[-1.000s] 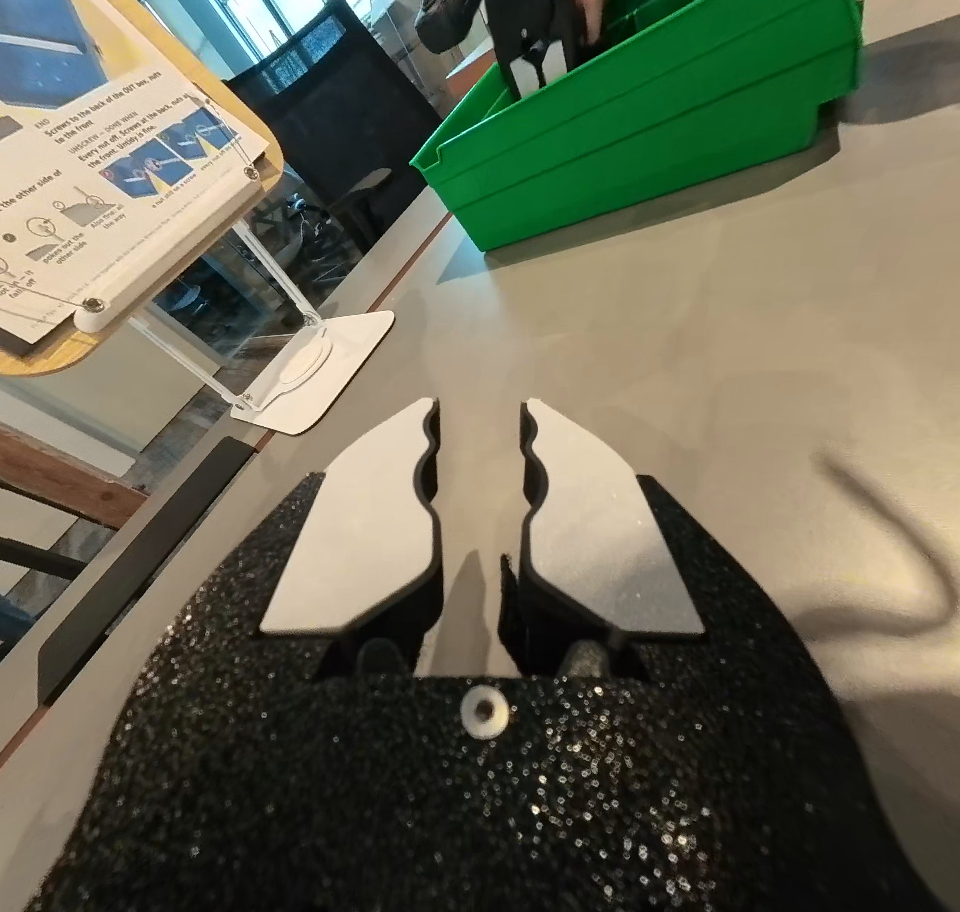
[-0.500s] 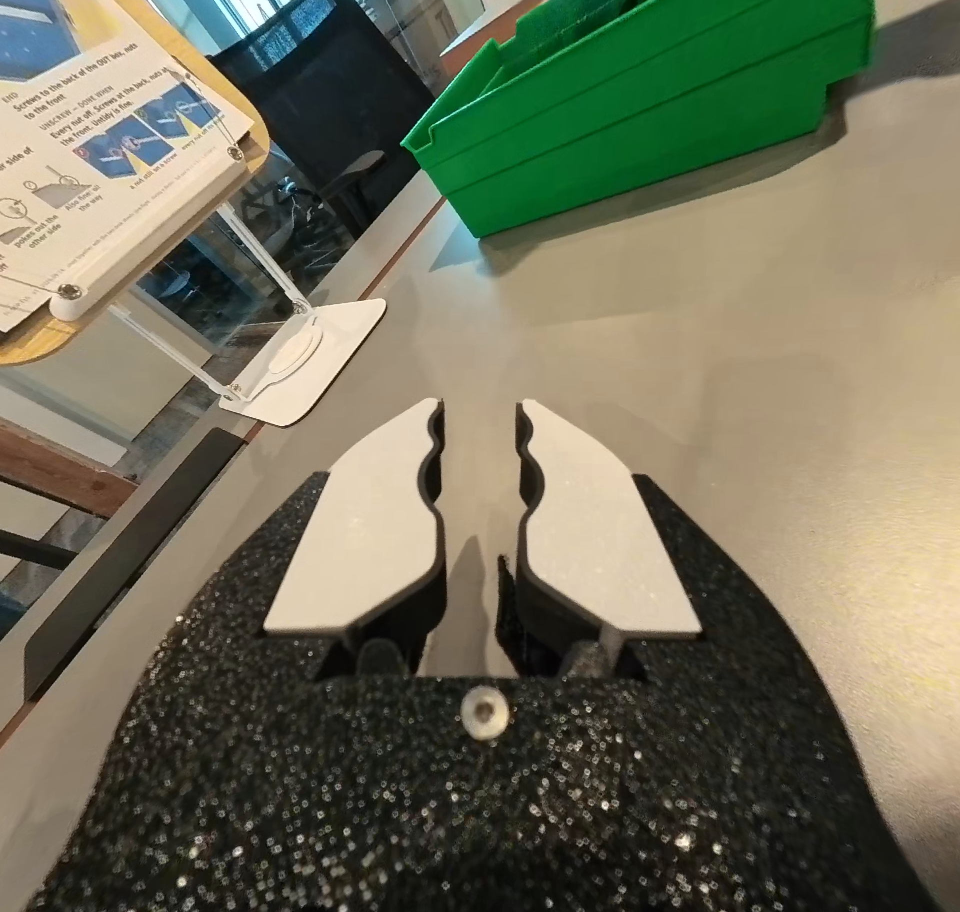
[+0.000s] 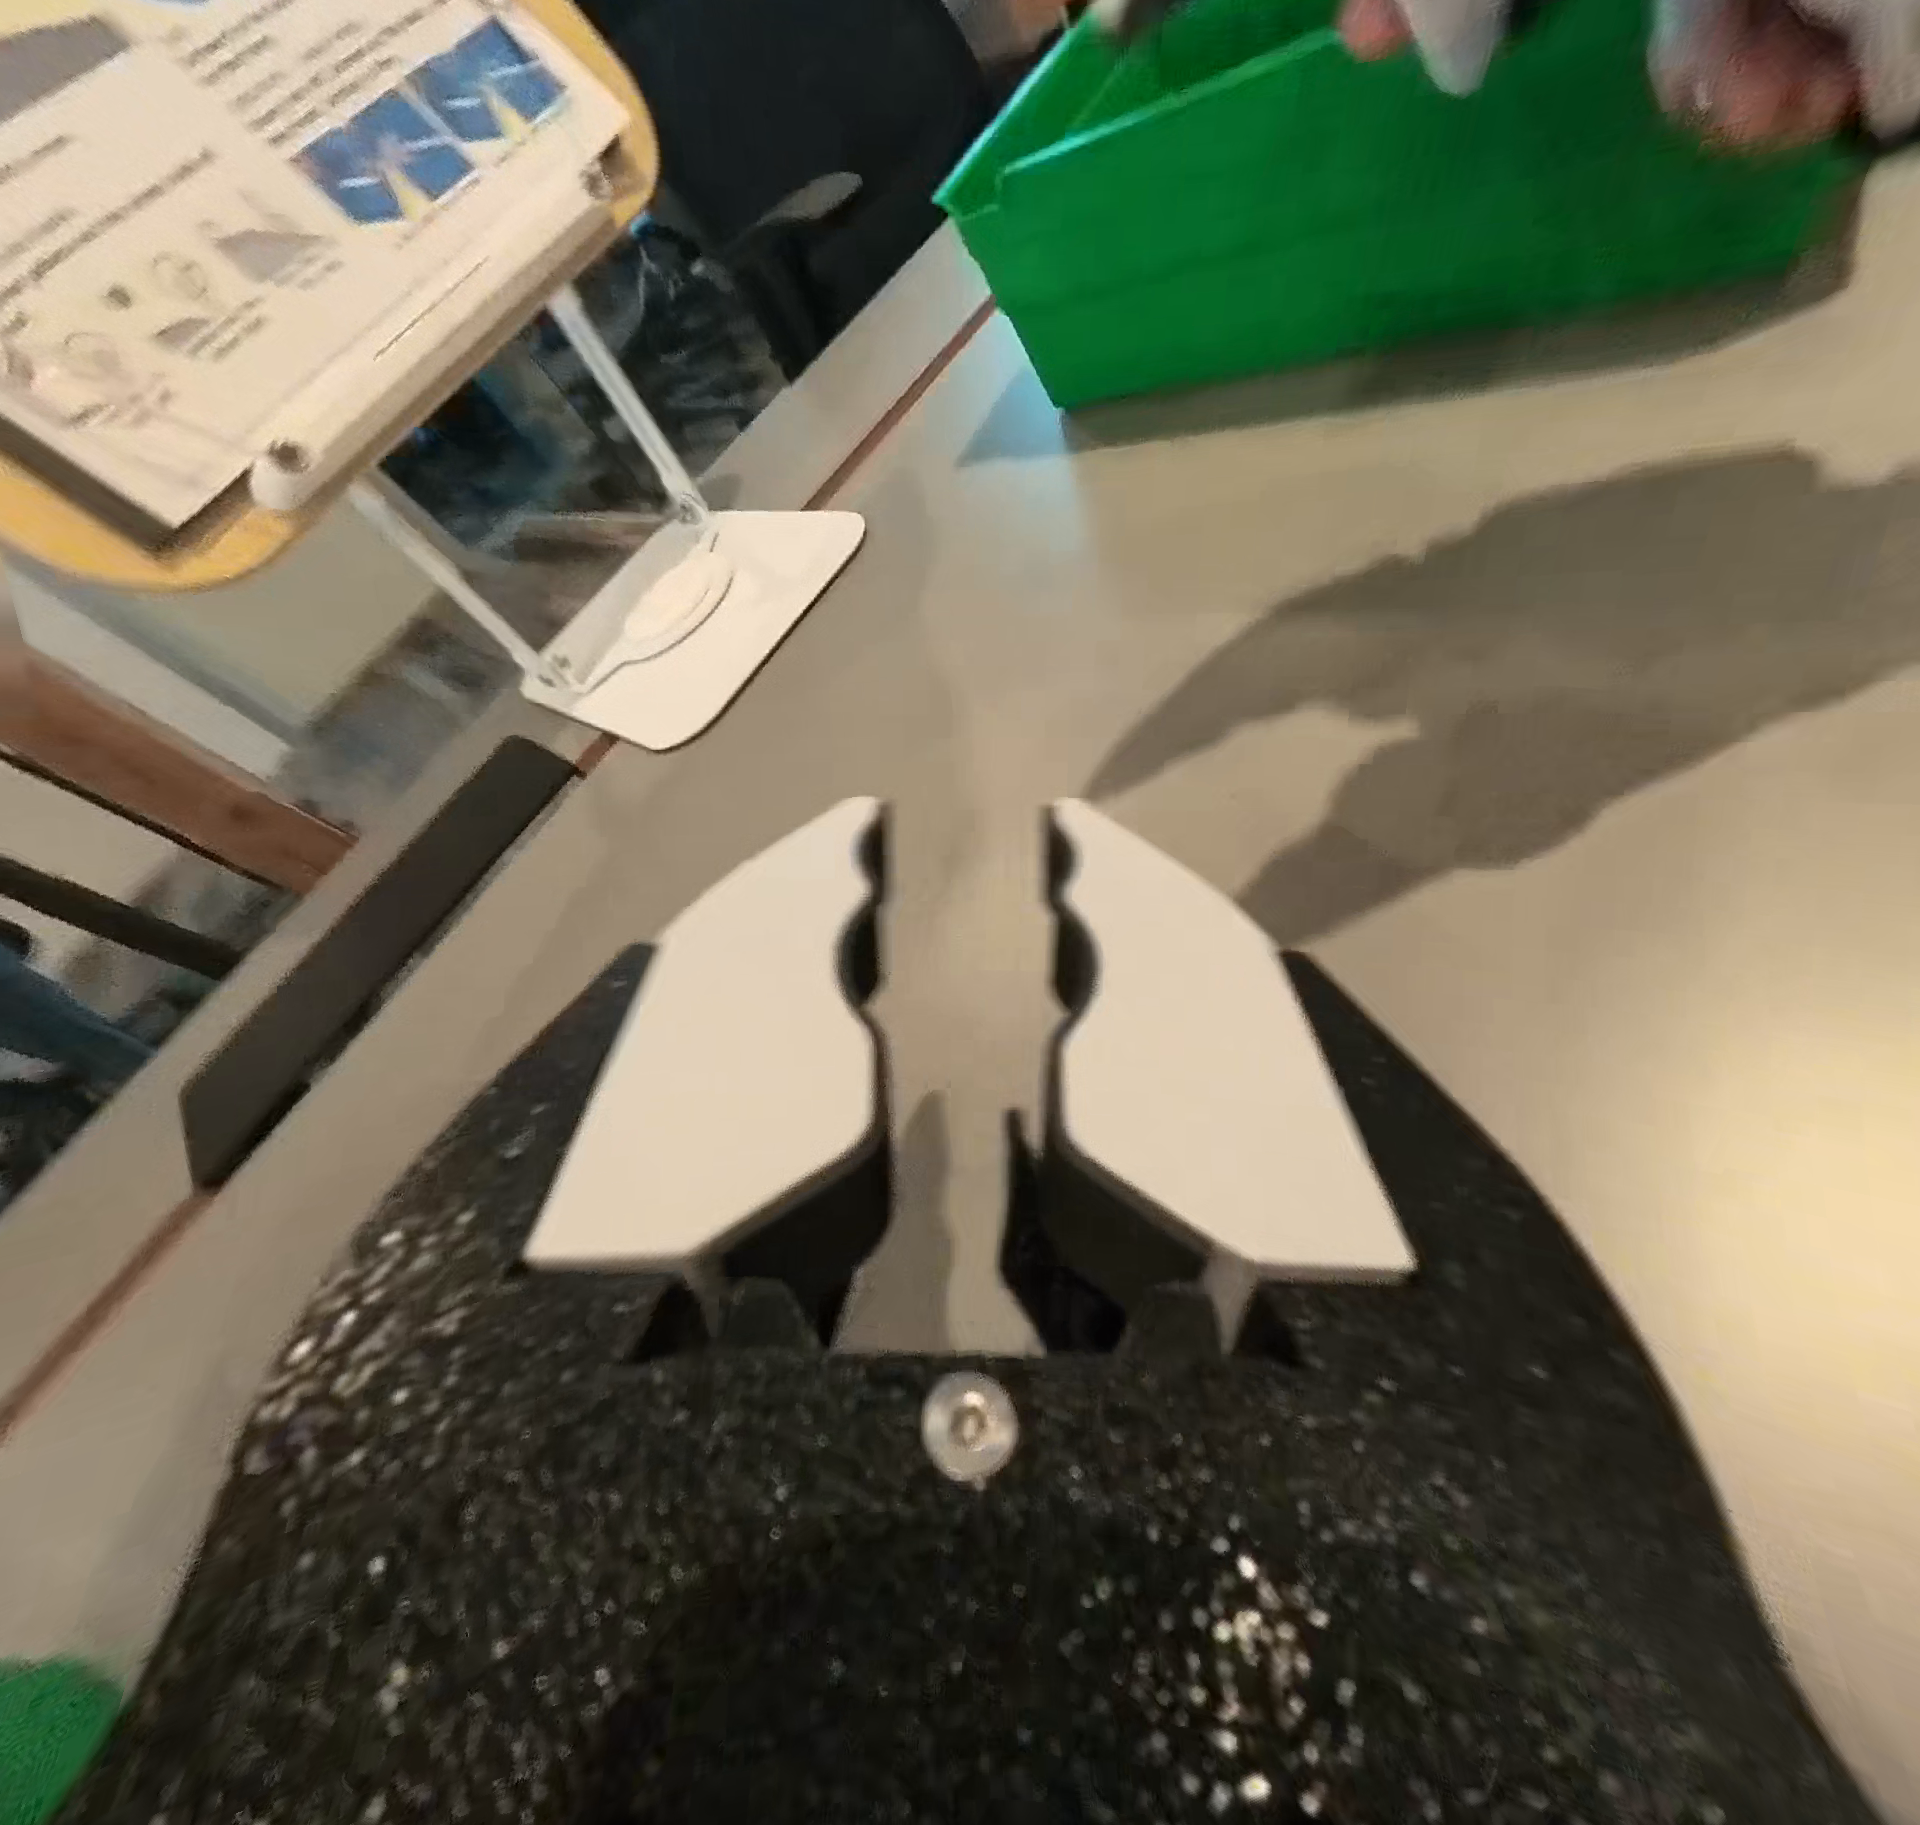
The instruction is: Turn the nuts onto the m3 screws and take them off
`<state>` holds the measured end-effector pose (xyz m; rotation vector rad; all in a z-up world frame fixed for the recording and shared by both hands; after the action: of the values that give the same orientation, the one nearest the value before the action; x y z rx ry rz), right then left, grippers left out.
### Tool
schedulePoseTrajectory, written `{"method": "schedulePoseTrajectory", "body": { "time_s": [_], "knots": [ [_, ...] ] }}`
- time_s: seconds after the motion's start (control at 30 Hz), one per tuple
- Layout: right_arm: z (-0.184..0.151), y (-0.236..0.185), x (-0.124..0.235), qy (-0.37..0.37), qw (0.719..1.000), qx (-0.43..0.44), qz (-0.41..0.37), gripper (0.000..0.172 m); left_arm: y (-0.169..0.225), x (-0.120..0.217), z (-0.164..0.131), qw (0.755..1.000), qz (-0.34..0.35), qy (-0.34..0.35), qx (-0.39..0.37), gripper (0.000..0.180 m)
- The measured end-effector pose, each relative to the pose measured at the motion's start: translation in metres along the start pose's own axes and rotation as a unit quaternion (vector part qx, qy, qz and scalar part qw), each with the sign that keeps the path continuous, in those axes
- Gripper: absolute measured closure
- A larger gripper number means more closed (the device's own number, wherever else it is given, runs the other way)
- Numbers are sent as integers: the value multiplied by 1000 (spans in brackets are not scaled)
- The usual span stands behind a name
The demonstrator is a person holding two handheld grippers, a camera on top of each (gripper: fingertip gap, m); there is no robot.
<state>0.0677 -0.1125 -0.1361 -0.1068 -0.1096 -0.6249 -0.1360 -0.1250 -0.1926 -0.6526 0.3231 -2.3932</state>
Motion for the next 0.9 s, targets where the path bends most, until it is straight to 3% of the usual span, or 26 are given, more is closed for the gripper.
{"method": "schedulePoseTrajectory", "body": {
  "time_s": [0.17,0.3,0.37,0.53,0.57,0.63,0.73,0.9],
  "knots": [
    [21,-4,31,54,987,82,-128,120,-31,44,15,993,103,-37,-36,109],
    [36,-4,59,71,958,161,-227,127,-52,83,31,981,180,21,-63,83],
    [40,-3,72,77,942,189,-267,127,-62,99,33,978,202,32,-41,69],
    [44,8,106,95,889,249,-371,128,-92,126,7,976,212,5,58,69],
    [46,11,114,96,876,258,-395,126,-97,128,-2,973,211,-5,91,63],
    [47,17,128,95,850,272,-441,120,-105,130,-19,967,191,-9,167,34],
    [47,28,144,93,824,266,-492,100,-109,131,-31,956,153,34,247,33],
    [35,46,150,59,827,231,-509,83,-114,132,-41,945,227,-8,235,34]
  ]
}}
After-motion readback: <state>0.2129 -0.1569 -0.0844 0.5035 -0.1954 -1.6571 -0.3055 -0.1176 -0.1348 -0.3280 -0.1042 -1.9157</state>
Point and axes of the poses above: each gripper's, where its closed fingertips meet, x back along the fingers, z out of its top, y = z × x across the jaws, the point moved 8 cm from there along x, back along the fingers, and after that the axes turned 9 degrees about -z, right-handed, at the moved point
